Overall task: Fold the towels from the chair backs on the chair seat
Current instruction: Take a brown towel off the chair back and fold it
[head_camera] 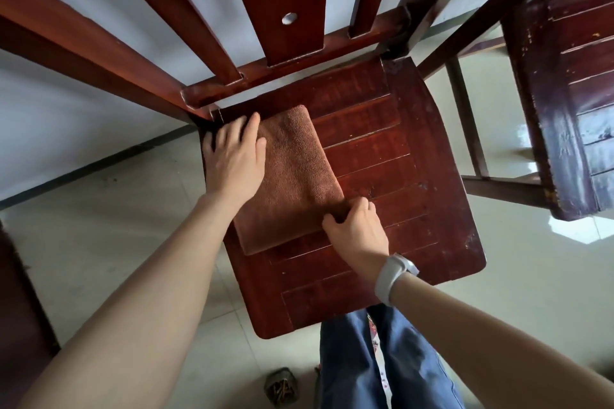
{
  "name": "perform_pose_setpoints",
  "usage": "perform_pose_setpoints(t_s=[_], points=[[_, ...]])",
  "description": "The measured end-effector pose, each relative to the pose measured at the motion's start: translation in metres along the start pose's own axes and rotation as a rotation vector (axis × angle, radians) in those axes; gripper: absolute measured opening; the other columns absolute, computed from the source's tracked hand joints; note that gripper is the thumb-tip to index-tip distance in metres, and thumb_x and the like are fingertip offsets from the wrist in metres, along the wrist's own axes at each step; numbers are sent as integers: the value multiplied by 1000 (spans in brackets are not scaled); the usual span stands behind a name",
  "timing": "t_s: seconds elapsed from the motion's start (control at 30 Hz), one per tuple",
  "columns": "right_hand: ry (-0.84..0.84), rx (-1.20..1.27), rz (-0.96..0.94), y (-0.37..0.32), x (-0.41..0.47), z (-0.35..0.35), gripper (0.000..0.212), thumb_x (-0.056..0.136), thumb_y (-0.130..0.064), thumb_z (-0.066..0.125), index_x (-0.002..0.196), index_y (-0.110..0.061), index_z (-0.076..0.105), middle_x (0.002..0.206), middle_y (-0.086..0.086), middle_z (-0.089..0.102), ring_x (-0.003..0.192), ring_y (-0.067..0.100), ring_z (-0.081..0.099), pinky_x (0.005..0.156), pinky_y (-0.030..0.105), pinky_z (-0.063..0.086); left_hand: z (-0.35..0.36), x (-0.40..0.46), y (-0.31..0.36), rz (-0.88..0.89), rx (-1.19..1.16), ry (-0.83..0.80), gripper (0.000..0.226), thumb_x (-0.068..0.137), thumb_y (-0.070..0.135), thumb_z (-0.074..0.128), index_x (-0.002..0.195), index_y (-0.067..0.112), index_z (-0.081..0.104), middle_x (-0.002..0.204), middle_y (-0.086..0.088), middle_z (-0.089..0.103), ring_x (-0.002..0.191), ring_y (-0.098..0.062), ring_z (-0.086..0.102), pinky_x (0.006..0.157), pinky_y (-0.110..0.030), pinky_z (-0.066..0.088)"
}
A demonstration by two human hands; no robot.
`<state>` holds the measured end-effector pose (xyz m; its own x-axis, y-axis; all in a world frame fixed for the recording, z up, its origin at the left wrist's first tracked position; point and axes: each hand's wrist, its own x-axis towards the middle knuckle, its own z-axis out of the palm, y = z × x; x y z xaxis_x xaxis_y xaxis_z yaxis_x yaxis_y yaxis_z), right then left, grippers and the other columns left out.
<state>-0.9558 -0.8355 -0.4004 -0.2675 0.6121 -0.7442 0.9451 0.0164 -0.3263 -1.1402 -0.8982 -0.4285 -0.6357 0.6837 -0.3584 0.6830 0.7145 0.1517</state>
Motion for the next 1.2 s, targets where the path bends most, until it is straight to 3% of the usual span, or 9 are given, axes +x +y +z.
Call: perform_pose_setpoints(t_s=[0.1,0.27,0.43,0.53,0.7,0.77,0.9,1.07,1.2], points=[[-12,100,44,-3,9,-26,36,79,-30,59,107,-13,45,97,4,53,93,26,55,81,33,43,-8,-4,5,-125,-113,2,39,95,23,38,133,13,43,130,-15,49,120,-33,43,99,-48,33],[285,493,16,11,46,-77,35,85,-17,58,117,-10,47,88,-7,53,95,17,55,84,28,43,5,-49,29,-310,-404,-38,45,91,29,51,130,7,45,126,-15,48,118,-30,46,92,-38,40],[171,330,78,18,45,-60,34,87,-26,58,115,-6,57,100,5,61,100,22,58,83,27,42,5,-41,38,-424,-608,10,44,92,25,51,130,3,47,128,-19,50,121,-31,46,99,-34,34],[135,427,150,15,43,-48,24,87,-22,57,101,-4,64,92,8,64,91,25,60,85,36,49,1,-29,40,-454,-648,-57,43,91,25,53,127,1,48,125,-18,55,119,-31,49,96,-32,35],[36,689,242,6,40,-44,16,87,-18,57,79,-6,62,78,7,60,76,20,56,74,35,48,-7,-17,37,-574,-818,-180,33,88,24,57,115,6,56,110,-9,63,97,-23,60,86,-33,48],[33,704,174,8,34,-50,16,89,-21,55,78,-9,57,78,6,56,75,19,52,69,34,44,-16,-22,38,-572,-899,-253,26,90,23,54,111,9,60,108,-8,64,93,-18,59,79,-27,46],[15,607,10,25,11,-69,23,94,-28,46,110,-12,43,96,1,52,87,14,51,75,28,43,-41,-44,53,-547,-963,-309,29,92,25,51,117,12,52,112,-3,58,97,-14,55,78,-25,41],[109,559,-98,52,-35,-123,29,96,-25,42,121,-11,44,106,2,54,98,17,52,83,28,39,-85,-92,103,-471,-981,-212,34,91,25,54,123,16,50,119,0,55,101,-10,53,82,-23,41],[150,634,-96,81,-79,-177,21,95,-23,43,115,-17,48,111,9,58,103,24,56,91,38,45,-126,-136,165,-334,-839,-101,41,93,23,51,131,11,45,129,-3,52,114,-13,48,90,-20,35]])
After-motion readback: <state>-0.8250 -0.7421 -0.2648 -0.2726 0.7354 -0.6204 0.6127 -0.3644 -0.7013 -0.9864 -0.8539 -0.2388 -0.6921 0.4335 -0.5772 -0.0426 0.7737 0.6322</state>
